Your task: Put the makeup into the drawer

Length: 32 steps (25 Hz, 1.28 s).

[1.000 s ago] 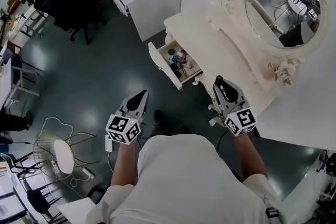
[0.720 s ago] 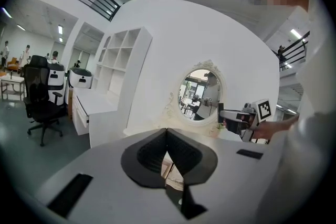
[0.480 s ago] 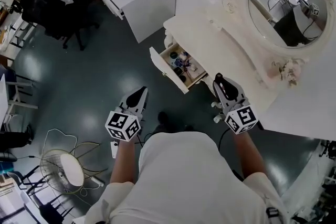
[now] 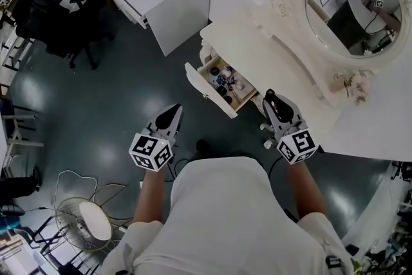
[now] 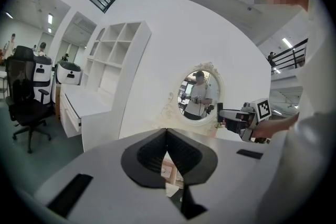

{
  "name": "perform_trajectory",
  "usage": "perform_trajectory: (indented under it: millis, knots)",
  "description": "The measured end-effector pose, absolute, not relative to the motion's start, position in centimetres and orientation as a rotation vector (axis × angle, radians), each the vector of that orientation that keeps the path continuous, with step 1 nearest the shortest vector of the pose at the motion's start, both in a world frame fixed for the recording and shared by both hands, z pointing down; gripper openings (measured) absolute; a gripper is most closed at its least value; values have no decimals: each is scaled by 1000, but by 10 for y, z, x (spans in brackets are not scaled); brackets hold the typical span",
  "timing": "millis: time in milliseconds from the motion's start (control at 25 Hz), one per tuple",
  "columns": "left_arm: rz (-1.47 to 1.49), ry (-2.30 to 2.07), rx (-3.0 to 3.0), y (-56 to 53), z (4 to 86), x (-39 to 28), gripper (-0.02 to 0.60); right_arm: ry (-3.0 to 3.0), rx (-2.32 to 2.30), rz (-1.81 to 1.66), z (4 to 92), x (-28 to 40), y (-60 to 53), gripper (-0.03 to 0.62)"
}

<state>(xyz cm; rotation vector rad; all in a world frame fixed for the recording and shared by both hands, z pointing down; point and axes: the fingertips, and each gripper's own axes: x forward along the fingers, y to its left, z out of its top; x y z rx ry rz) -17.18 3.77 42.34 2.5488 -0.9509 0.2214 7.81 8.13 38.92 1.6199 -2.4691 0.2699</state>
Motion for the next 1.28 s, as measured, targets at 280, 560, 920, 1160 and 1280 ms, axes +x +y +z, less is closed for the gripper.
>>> perform_trajectory:
  millis: [280,560,920,1160,1280]
  knots:
    - [236,-913,2560,17,427,-185,17,-2443,1640,285,390,63,73,103]
    - [241,-895,2541,7,434,-179,17,-2430,1629,304,395,67,62,103]
    - [285,-952,2524,-26,436,-173,17,-2481,1583,338,406,75,18,103]
    - [320,-970,2518,-56,439,-149,17,-2492,1543,379,423,93,-15,103]
    - [337,-957,2529,-69,442,-129,17,-2496,1531,414,436,106,-32,103]
